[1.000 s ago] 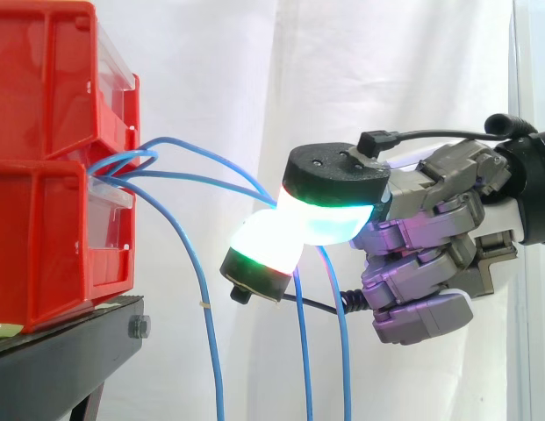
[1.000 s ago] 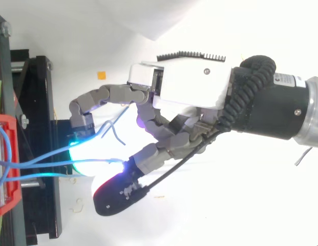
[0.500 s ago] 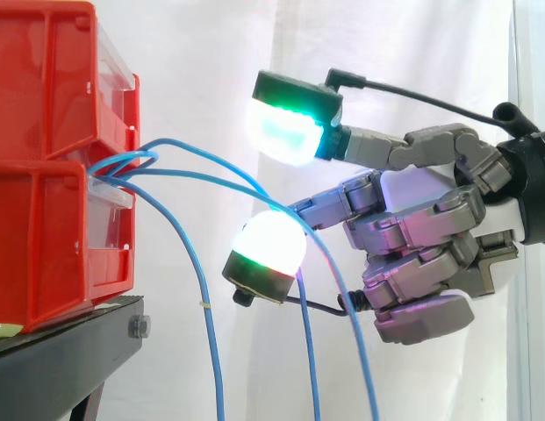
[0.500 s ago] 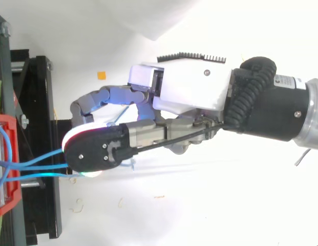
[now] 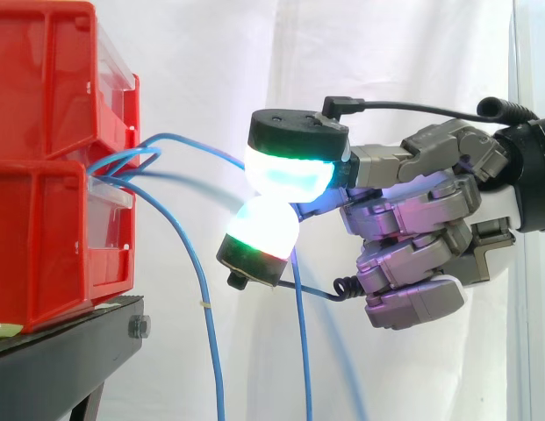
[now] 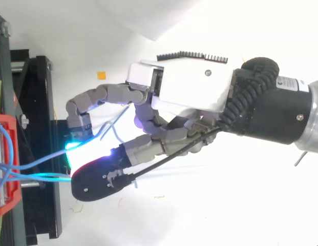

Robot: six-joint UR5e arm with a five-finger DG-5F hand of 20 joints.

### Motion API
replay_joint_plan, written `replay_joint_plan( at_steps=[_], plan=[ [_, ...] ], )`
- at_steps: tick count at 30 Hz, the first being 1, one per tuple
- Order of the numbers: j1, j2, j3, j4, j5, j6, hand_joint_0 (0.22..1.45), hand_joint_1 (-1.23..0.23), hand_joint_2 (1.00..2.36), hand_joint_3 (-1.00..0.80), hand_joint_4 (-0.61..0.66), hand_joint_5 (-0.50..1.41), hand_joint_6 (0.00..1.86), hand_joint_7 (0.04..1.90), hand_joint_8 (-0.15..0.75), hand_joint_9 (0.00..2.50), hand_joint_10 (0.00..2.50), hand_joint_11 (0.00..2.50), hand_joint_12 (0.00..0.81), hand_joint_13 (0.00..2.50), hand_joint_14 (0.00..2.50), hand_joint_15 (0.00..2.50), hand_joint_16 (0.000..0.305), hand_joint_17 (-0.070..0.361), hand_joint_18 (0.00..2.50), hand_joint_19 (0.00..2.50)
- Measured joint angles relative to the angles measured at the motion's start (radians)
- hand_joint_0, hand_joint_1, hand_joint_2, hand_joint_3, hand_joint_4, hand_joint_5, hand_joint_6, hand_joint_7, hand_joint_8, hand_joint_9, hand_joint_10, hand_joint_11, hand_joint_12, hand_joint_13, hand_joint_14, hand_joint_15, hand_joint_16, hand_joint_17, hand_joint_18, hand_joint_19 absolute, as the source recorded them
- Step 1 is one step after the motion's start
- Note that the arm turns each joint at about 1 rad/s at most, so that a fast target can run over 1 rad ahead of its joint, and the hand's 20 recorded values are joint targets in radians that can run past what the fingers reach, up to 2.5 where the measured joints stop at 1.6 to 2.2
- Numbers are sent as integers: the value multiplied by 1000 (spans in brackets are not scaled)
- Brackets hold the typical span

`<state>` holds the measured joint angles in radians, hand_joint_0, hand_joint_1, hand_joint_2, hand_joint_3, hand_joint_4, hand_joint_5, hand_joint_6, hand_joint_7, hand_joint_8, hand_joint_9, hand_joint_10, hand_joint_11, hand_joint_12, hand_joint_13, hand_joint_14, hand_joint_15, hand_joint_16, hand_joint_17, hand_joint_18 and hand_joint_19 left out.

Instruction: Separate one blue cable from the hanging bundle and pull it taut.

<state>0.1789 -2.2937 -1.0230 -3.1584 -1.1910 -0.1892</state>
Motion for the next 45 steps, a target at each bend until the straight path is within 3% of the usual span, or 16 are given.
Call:
replay_joint_plan(
  at_steps=[2, 3, 4, 6, 8, 9, 10, 13, 17, 21, 24, 32, 39, 45],
  plan=[
    [1, 0, 1, 0, 1, -1, 797, -806, 1008, -405, -81, 151, 501, 1343, 164, 2259, 1197, 2072, 311, 1380, 1596, 1175, 41, 92, 1275, 1511],
    [1, 0, 1, 0, 2, -2, 787, -901, 1000, -500, -90, 149, 500, 1350, 166, 2247, 1221, 2062, 309, 1391, 1533, 1208, 42, 94, 1290, 1487],
    [1, 0, 1, 0, 2, -2, 722, -971, 1000, -500, -67, 145, 507, 1324, 166, 2227, 1258, 2053, 316, 1392, 1495, 1251, 42, 94, 1290, 1479],
    [2, 0, 1, 0, 2, -2, 564, -971, 1000, -500, -16, 138, 529, 1286, 168, 2235, 1248, 2042, 319, 1389, 1515, 1224, 44, 99, 1303, 1481],
    [1, 0, 1, 0, 2, -2, 455, -831, 1000, -500, 16, 149, 507, 1345, 181, 2297, 1123, 2063, 348, 1439, 1541, 1157, 54, 122, 1363, 1362],
    [1, 0, 2, 0, 2, -3, 436, -766, 1000, -500, 19, 152, 503, 1355, 184, 2318, 1073, 2084, 357, 1453, 1543, 1140, 57, 128, 1360, 1284],
    [1, 0, 2, 0, 1, -3, 420, -602, 1000, -500, 30, 154, 500, 1365, 187, 2347, 1013, 2105, 366, 1471, 1547, 1125, 60, 134, 1359, 1190],
    [2, 0, 5, 0, 2, -8, 419, -325, 1000, -500, 42, 155, 501, 1375, 176, 2367, 955, 2127, 367, 1481, 1548, 1123, 60, 135, 1349, 1135],
    [2, 0, 17, -4, 7, -22, 451, -195, 1000, -500, 28, 149, 515, 1333, 165, 2351, 979, 2140, 351, 1461, 1550, 1131, 55, 123, 1334, 1248],
    [2, 0, 29, -13, 9, -38, 509, -234, 1000, -500, 9, 143, 531, 1285, 143, 2315, 1079, 2086, 314, 1427, 1538, 1157, 46, 104, 1326, 1461],
    [2, 0, 36, -21, 15, -52, 555, -302, 1000, -500, -5, 140, 533, 1272, 140, 2294, 1141, 2059, 301, 1417, 1503, 1198, 41, 93, 1291, 1487],
    [5, 0, 41, -26, 38, -86, 641, -426, 1000, -500, -29, 147, 511, 1306, 122, 2304, 1177, 2055, 294, 1436, 1458, 1222, 38, 85, 1288, 1479],
    [9, 0, 41, -26, 58, -156, 659, -448, 1000, -500, -34, 149, 505, 1324, 121, 2306, 1172, 2066, 298, 1444, 1450, 1237, 38, 86, 1299, 1473],
    [12, 0, 42, -26, 88, -193, 700, -556, 1000, -500, -44, 149, 505, 1332, 133, 2299, 1182, 2066, 295, 1441, 1451, 1249, 39, 87, 1298, 1477]
  ],
)
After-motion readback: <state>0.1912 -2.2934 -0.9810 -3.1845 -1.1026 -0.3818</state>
